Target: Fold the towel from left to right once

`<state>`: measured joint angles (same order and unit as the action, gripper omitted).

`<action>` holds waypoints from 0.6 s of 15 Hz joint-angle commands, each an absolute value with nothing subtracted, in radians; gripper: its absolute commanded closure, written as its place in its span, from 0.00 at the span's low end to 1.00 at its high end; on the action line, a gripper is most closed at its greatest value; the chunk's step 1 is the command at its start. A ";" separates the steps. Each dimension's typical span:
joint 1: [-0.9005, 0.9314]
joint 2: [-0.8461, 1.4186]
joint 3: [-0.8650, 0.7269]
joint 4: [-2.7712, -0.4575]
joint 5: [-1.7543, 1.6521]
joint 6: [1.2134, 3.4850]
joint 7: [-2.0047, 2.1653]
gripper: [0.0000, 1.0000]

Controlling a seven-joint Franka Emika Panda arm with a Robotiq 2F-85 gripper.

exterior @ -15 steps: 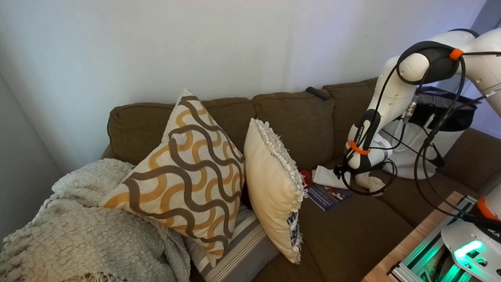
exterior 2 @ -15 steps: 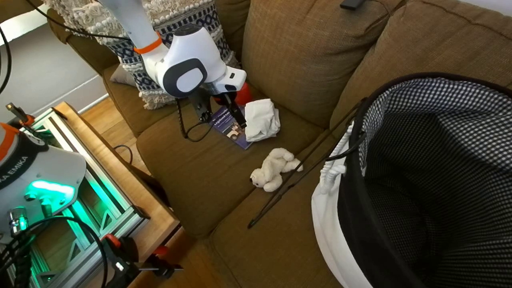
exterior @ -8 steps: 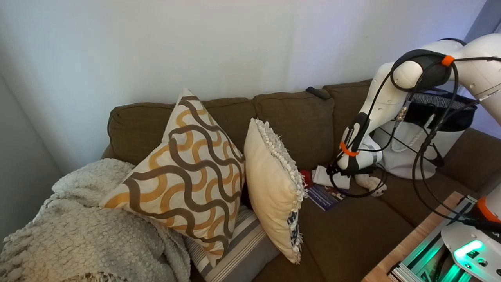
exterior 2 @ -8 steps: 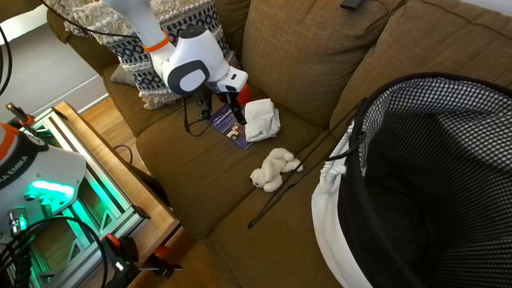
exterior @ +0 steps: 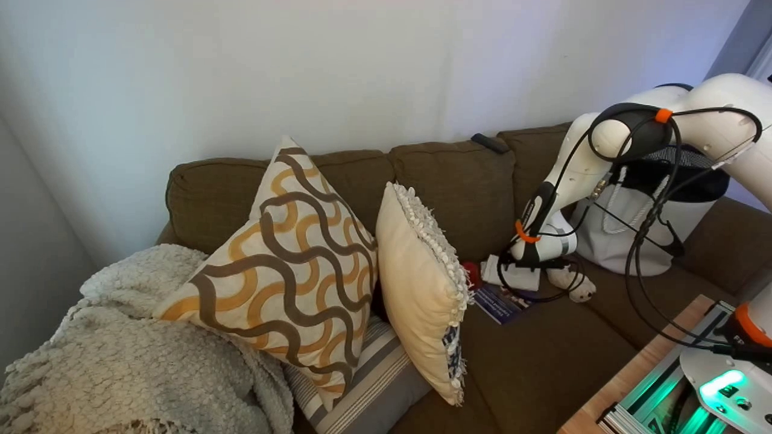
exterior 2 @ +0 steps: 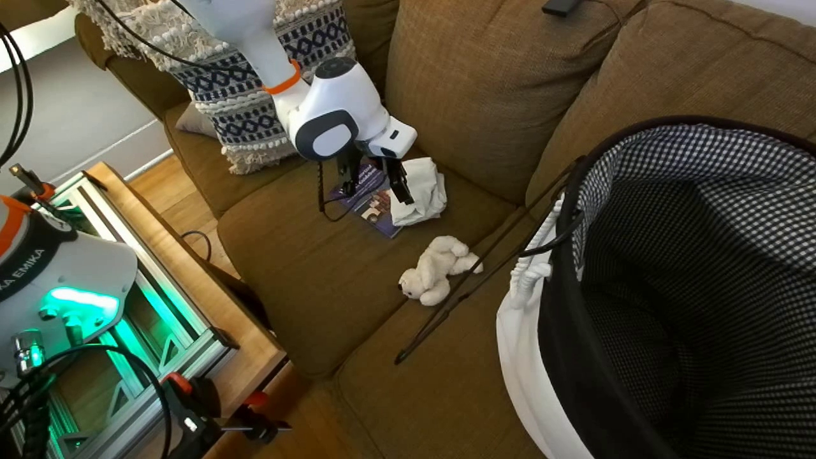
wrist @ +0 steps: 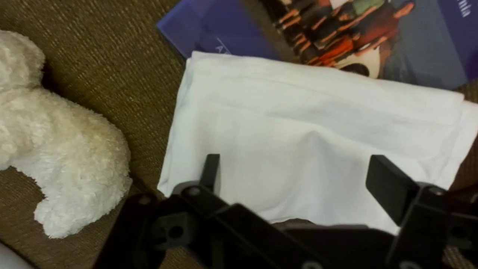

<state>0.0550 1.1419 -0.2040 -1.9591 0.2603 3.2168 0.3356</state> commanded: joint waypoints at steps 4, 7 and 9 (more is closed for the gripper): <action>-0.033 1.301 -0.175 -1.765 0.253 3.160 0.301 0.00; -0.066 1.373 -0.154 -1.676 0.238 3.132 0.278 0.00; -0.080 1.388 -0.144 -1.642 0.232 3.119 0.261 0.00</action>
<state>-0.0288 1.3223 -0.1714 -1.7389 0.2525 3.1539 0.2985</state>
